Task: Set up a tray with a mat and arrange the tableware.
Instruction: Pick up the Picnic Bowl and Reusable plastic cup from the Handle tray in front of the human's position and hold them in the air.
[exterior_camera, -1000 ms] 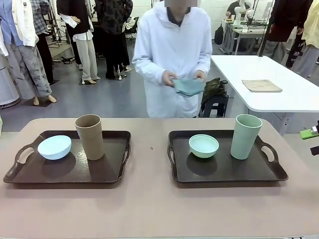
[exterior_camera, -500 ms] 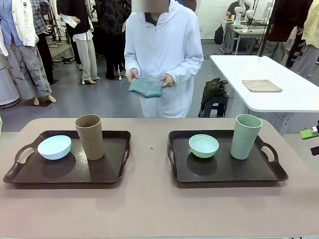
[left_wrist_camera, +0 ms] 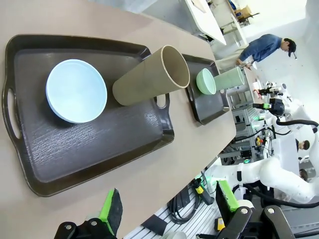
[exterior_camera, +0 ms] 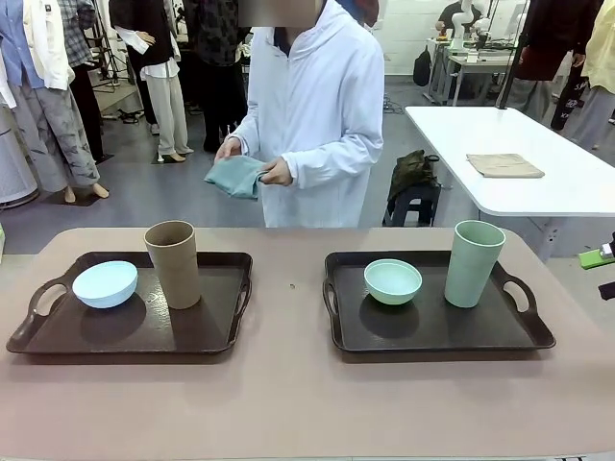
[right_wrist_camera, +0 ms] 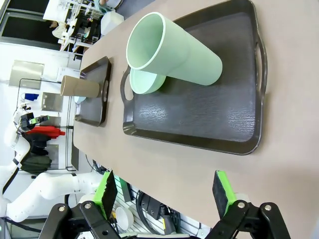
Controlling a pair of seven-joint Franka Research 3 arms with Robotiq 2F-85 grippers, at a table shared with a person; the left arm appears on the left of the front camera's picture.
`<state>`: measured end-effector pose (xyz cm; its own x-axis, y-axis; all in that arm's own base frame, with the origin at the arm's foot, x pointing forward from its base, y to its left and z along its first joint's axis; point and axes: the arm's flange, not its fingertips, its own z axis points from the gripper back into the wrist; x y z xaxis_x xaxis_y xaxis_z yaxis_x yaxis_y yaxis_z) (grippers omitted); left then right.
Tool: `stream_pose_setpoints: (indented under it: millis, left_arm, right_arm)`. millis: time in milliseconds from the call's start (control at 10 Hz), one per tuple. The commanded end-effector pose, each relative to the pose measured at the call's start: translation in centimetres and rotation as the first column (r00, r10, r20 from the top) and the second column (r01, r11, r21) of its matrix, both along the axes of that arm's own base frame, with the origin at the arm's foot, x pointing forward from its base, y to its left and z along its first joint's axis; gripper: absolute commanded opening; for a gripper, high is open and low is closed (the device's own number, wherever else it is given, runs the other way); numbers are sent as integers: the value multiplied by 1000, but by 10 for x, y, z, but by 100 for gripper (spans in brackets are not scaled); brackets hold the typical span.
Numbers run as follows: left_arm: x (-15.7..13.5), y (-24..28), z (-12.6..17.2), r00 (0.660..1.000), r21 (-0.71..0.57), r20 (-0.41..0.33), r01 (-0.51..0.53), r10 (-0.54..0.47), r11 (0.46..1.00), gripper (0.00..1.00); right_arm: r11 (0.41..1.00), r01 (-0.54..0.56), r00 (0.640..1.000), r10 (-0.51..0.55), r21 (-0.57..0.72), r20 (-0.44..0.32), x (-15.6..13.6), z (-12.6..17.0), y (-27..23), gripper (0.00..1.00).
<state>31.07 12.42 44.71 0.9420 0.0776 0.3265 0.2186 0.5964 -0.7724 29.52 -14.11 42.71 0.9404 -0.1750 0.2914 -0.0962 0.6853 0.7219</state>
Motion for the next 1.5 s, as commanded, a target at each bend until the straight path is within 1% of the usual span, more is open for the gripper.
stream_pose_setpoints:
  millis: [0, 1400]
  left_arm:
    - [0, 0, -2, 1000, -21, 25, 8, -7, 1000, 100]
    - [0, 0, -2, 1000, -21, 25, 8, -7, 1000, 100]
  right_arm:
    - [1000, 3, 1000, -3, 28, 12, 3, 0, 0, 100]
    - [1000, 3, 1000, -3, 28, 12, 3, 0, 0, 100]
